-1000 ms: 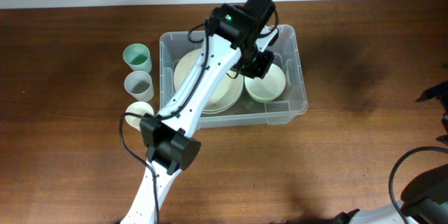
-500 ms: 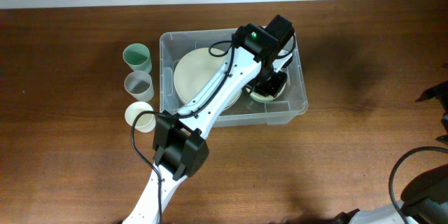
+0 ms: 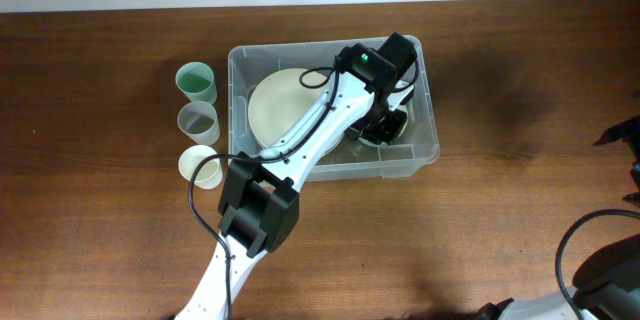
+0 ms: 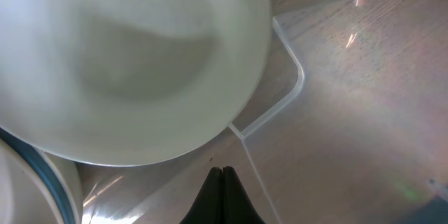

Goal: Pack container
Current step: 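Lower the white bowl onto the yellow bowl and release it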

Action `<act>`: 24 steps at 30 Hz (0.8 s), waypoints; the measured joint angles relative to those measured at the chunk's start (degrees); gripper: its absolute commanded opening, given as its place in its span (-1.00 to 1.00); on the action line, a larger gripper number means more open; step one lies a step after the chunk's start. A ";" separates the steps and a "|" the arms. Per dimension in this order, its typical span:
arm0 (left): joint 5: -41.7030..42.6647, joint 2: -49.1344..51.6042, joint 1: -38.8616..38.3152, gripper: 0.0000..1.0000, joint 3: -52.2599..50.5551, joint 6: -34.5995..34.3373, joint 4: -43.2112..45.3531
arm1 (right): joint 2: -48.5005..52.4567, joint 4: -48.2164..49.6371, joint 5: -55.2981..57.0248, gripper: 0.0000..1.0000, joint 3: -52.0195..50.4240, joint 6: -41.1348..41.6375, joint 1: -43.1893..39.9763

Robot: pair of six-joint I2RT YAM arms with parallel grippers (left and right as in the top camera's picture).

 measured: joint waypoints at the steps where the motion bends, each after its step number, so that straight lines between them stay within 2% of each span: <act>1: 0.00 0.00 0.00 -0.99 -0.07 0.00 0.04 | 0.00 0.00 0.00 0.98 0.00 -0.02 0.00; 16: 0.00 0.35 0.00 -0.99 -0.11 0.00 1.25 | 0.00 0.00 0.00 0.98 0.00 -0.02 0.00; 24: 0.42 4.02 -0.02 -0.99 -0.26 0.00 1.40 | 0.00 0.00 0.00 0.98 0.00 -0.04 0.00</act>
